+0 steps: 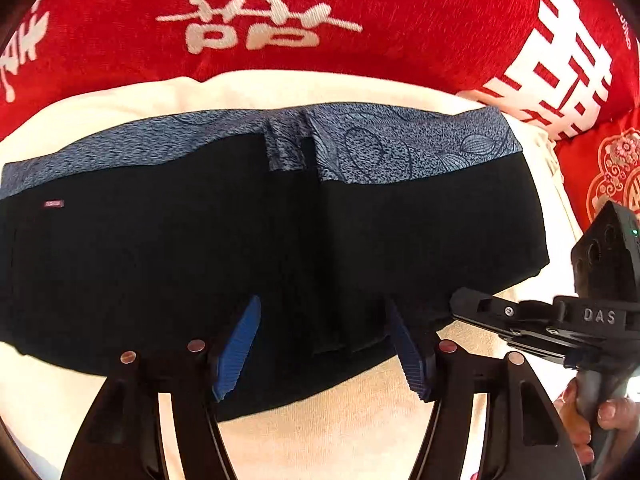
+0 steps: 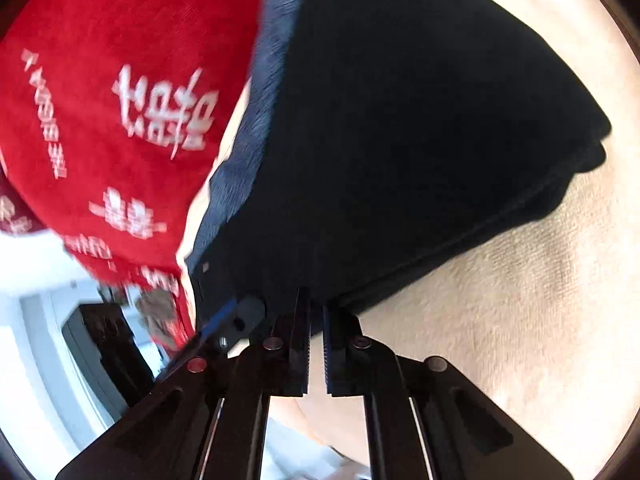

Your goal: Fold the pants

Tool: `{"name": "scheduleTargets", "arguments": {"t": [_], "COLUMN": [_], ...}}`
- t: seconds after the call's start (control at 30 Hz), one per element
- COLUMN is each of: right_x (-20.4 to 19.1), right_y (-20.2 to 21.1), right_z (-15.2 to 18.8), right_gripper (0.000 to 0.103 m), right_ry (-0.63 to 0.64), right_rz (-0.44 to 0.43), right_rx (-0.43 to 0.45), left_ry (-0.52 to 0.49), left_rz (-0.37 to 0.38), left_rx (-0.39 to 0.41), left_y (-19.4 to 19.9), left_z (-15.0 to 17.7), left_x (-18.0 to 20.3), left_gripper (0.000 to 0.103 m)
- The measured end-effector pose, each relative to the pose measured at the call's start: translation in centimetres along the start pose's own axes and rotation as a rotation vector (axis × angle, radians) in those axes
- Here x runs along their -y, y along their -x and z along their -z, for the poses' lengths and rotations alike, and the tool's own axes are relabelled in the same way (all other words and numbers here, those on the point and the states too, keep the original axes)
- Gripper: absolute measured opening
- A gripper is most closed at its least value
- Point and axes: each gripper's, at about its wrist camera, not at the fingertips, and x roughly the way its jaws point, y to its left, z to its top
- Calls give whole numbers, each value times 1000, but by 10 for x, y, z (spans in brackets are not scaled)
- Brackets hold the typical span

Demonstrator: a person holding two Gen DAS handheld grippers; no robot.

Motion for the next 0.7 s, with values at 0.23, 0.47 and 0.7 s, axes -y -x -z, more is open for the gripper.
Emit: {"name": "scheduleTargets", "arguments": {"t": [0.23, 0.47, 0.7], "right_x": [-40, -35, -18], "right_y": [77, 94, 51], "right_z": [-24, -119, -110], "right_gripper": [24, 21, 21], "right_ry": [246, 262, 314], "right_rz": [112, 205, 308], "right_rx": [132, 207, 204], "left_ry": [-50, -90, -128], "left_rz": [-22, 6, -141], "left_rx": [101, 124, 129], "left_y": [40, 13, -35], "left_z": [-27, -77, -46], "left_x": [15, 55, 56], "left_gripper": [66, 66, 66]}}
